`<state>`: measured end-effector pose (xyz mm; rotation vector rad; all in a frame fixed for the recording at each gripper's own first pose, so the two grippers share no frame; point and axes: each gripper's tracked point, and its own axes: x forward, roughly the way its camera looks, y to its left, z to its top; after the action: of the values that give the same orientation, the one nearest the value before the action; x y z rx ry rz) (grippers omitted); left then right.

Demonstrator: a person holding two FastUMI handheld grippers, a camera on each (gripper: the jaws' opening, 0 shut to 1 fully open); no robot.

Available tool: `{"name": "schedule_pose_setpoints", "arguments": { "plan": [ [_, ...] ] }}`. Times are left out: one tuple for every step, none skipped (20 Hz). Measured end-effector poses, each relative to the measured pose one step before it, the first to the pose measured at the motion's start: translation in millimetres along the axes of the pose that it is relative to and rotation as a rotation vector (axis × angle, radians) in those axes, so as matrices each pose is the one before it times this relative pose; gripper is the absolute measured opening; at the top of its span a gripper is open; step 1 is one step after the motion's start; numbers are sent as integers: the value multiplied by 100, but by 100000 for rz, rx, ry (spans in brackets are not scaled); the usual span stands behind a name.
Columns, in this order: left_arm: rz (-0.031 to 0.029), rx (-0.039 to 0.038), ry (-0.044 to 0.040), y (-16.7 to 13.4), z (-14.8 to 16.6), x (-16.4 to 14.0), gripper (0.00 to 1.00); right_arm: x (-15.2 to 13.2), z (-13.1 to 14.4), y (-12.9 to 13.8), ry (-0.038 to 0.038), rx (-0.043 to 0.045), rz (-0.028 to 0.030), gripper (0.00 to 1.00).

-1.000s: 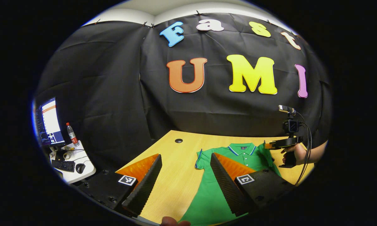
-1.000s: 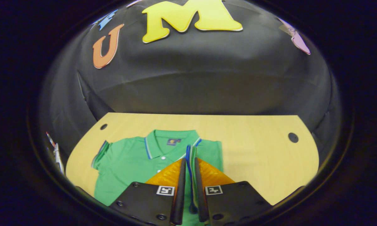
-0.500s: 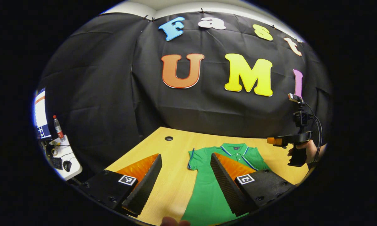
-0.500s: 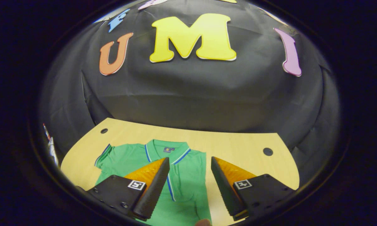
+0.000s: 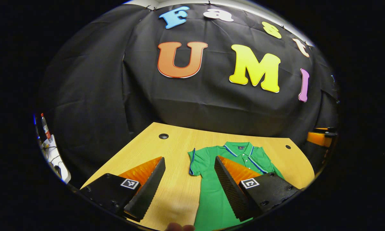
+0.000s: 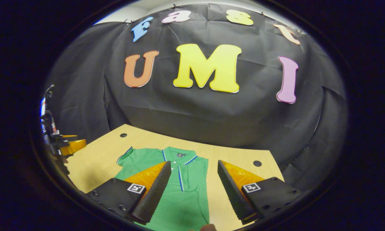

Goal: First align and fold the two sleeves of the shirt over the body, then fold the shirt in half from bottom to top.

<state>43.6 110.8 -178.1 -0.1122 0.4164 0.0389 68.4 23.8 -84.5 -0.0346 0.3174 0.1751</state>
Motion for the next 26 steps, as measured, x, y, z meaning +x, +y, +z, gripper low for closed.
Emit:
{"name": "schedule_pose_setpoints", "arguments": {
  "plan": [
    [-2805,397,1475,163,-285,1238,98,-1123,-10,-63,-212,36,-324,94],
    [-2681,-263,2394,111,-640,1289,98,-1084,31,-82,44,285,-215,92],
    [-2433,-433,3385,144,-1022,1454,97,-1026,-47,29,107,286,-460,91],
    [-1491,-755,3779,70,-1076,1571,97,-860,-74,-122,265,-489,-225,94],
    [-1579,-1277,3879,50,-867,1123,96,-700,-305,-17,632,-823,-99,94],
    [-1831,-1028,3474,-134,-818,1192,96,-562,-236,-33,737,-929,-147,94],
    [-1628,-644,2801,-83,-794,1306,97,-511,-161,-117,734,-484,-129,91],
    [-707,202,1939,36,-579,1298,97,-345,-241,-183,773,-226,-636,94],
    [-128,10,1302,108,-390,1370,96,-296,-239,-330,649,397,-1165,92],
    [-294,242,1190,-1,-243,1200,96,-180,-307,-437,813,1037,-1845,91],
    [-282,305,974,59,-248,1139,96,-251,-471,-185,928,573,-1496,91],
    [-114,37,950,207,-167,1078,96,-308,-525,-87,987,40,-1155,91],
    [-76,75,591,338,-136,1061,96,-264,-644,-1,1304,0,-983,91],
    [471,194,155,440,189,977,96,-318,-585,149,1314,478,6,91],
    [-90,45,-443,270,225,910,96,-53,-626,260,1155,351,3,92],
    [-344,101,-96,193,325,886,96,-50,-889,-34,1562,120,-566,94],
    [409,566,393,426,112,815,95,132,-1212,-118,2808,462,-656,94],
    [61,140,372,202,194,686,94,130,-1141,85,3060,1334,-172,94],
    [163,-44,567,34,-24,555,93,104,-883,17,2723,1367,-28,92],
    [-173,709,899,-18,-47,370,93,-10,-553,-118,1762,1115,-238,94],
    [-39,1350,810,-77,-159,314,90,-62,-143,-330,395,569,-604,92],
    [168,1320,814,-95,-95,302,88,17,2,-423,-89,582,-912,94],
    [-96,883,846,-179,-126,242,84,137,140,-219,-401,893,-584,94],
    [-215,732,665,-213,-83,164,82,114,199,-361,-314,1018,-920,92],
    [59,547,586,-182,-32,212,80,102,31,-366,-297,987,-703,92],
    [541,660,681,-118,-156,43,78,132,9,-324,-125,557,-891,92]
  ]
}}
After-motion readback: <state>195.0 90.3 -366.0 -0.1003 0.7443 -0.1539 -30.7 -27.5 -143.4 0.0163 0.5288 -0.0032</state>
